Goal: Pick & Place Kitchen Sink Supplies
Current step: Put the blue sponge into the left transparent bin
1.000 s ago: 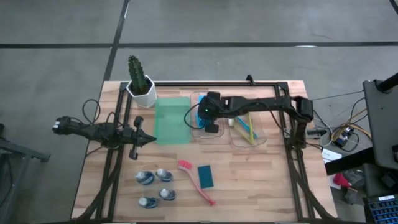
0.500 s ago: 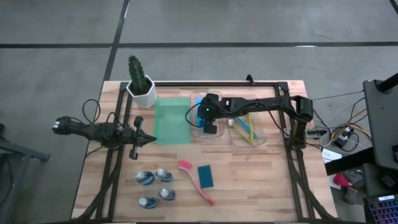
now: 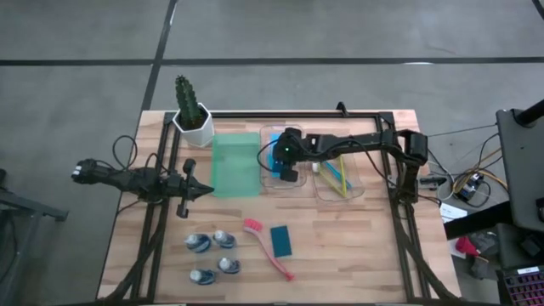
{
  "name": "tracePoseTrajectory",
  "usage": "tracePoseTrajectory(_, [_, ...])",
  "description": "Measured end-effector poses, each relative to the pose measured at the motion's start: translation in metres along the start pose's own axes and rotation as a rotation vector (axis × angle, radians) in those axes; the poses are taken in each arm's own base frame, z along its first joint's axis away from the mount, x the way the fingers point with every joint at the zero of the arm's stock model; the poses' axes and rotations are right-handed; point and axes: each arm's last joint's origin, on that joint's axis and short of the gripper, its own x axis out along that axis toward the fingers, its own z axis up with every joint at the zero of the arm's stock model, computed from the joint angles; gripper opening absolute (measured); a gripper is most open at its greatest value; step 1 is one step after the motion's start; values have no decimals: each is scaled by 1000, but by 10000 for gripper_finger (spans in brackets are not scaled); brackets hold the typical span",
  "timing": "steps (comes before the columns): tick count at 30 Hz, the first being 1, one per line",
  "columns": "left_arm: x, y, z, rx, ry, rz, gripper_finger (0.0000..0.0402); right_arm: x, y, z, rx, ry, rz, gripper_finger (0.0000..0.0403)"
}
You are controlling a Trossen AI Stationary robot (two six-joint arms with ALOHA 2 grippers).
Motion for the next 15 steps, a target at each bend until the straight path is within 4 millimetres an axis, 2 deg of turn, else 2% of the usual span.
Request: tracePoseTrajectory(15, [0,0,0,0,0,0,3,6,3,-10,17,-13,28,8])
